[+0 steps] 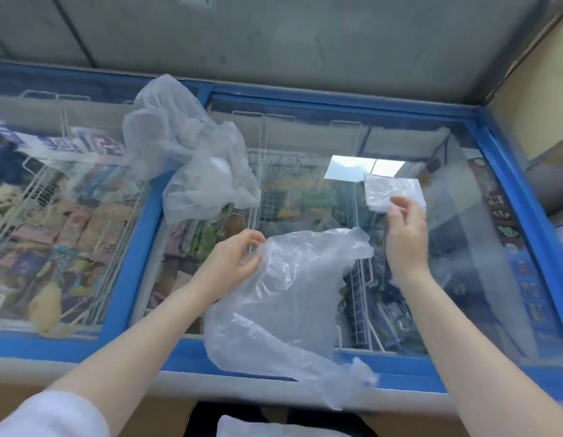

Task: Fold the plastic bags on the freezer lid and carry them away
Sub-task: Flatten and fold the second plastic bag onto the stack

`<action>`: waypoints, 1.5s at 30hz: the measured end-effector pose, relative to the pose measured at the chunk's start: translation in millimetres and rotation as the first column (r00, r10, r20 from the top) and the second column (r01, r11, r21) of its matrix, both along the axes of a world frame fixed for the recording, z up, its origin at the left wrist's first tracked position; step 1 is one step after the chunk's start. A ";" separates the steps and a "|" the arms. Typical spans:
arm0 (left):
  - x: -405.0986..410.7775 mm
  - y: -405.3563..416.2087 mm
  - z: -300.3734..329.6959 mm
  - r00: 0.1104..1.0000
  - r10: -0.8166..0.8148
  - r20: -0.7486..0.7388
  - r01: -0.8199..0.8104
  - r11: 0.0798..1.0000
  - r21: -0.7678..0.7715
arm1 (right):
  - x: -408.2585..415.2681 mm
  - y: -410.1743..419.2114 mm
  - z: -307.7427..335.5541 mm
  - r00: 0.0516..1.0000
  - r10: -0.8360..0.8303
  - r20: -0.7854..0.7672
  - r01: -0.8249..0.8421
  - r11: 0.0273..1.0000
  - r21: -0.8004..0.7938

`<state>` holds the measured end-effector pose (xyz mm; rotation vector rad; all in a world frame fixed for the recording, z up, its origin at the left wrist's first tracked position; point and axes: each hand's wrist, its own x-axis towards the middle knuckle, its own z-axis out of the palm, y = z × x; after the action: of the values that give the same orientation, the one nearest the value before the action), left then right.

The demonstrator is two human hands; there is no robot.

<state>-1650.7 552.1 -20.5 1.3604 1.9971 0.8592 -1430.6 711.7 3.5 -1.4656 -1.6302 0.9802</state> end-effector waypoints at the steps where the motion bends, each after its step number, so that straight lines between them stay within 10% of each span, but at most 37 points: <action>1: 0.5 1.7 3.1 1.000 -0.011 -0.021 0.013 0.998 0.067 | -15.4 -8.9 10.7 0.967 0.236 0.101 -0.245 0.965 0.092; 5: -3.2 8.4 14.7 0.997 -0.078 0.026 0.069 0.967 0.245 | -63.8 -30.9 12.1 0.491 0.743 0.455 -0.823 0.567 -0.037; 14: -21.4 -2.7 18.8 0.950 0.035 0.312 -0.067 0.993 0.093 | -51.2 -26.3 -0.1 0.587 0.700 0.406 -0.805 0.555 0.207; 22: -42.8 7.2 19.5 0.788 0.201 0.582 -0.380 0.902 0.203 | -21.5 -10.1 1.9 0.476 0.830 0.291 -0.780 0.551 -0.296; 27: -62.8 8.3 9.5 0.842 0.254 0.476 -0.382 0.904 0.193 | 11.4 9.2 -11.2 0.357 0.877 0.323 -0.626 0.481 -0.613; 30: -67.8 8.8 -4.6 0.885 0.357 0.300 -0.410 0.902 0.134 | 28.8 16.7 -29.0 0.400 0.781 0.480 -0.547 0.624 -0.559; 36: -48.3 33.1 -19.5 0.870 0.116 -0.479 -0.121 0.992 0.022 | 25.2 20.2 -21.5 0.631 0.639 0.441 -0.550 0.769 -0.326; 40: 6.0 75.2 -4.5 0.876 -0.318 -0.362 0.323 0.945 -0.047 | 15.3 27.1 -4.7 0.528 0.700 0.481 -0.653 0.697 -0.297; 45: 43.5 72.5 -23.4 0.874 -0.368 -0.318 0.359 0.929 -0.089 | 26.6 41.5 0.7 0.392 0.598 0.699 -0.715 0.676 -0.178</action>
<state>-1607.2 624.6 -43.9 1.8883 1.8800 0.4492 -1404.0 753.2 4.2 -1.1091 -2.9814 0.6244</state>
